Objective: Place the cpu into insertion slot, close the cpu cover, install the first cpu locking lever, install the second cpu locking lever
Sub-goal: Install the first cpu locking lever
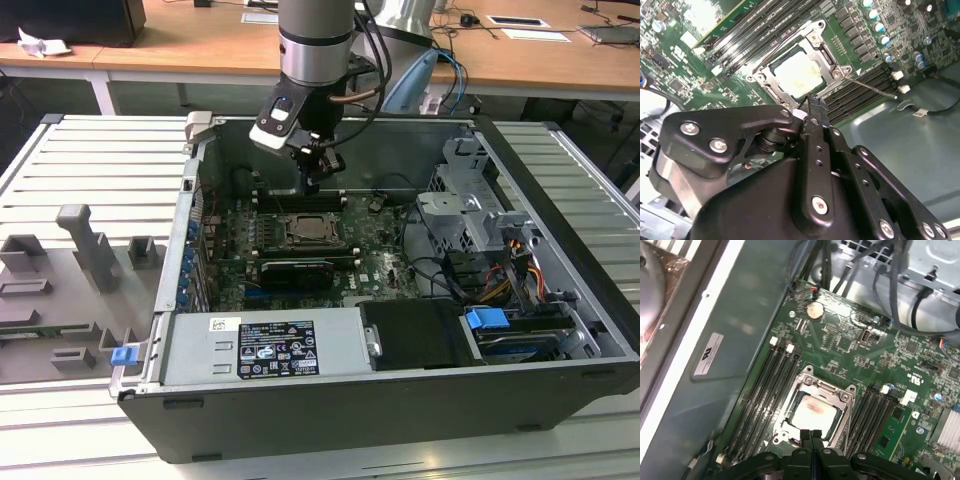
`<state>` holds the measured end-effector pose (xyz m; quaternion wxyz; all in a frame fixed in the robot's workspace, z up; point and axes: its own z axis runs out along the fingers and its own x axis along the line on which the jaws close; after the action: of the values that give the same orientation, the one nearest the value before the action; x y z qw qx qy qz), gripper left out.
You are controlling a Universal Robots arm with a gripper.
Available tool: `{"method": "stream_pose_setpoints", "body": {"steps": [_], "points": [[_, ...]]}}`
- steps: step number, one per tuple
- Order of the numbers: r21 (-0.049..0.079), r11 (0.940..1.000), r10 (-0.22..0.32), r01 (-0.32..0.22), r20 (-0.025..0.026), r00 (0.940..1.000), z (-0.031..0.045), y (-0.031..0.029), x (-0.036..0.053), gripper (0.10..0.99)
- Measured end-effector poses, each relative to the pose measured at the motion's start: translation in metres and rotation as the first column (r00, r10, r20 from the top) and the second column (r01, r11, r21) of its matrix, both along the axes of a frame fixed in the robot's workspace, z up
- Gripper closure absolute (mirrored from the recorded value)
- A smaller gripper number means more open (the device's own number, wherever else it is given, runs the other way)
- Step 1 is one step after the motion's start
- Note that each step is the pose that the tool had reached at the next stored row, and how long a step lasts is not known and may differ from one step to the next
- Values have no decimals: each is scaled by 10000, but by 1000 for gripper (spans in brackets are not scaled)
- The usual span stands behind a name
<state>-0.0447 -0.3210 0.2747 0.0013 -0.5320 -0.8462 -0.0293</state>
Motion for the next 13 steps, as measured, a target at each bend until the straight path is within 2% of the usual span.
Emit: {"method": "stream_pose_setpoints", "body": {"steps": [3, 7, 10, 13], "points": [[-1, 9982, 592, -592, 0, 9982, 0, 0, 0, 980], [0, 9952, 981, -981, 0, 9952, 0, 0, 0, 980], [0, 9911, 1330, -1330, 1, 9911, 0, 0, -2, 980], [-1, 9833, 1822, -1822, -1, 9833, -3, -1, -19, 980]]}}
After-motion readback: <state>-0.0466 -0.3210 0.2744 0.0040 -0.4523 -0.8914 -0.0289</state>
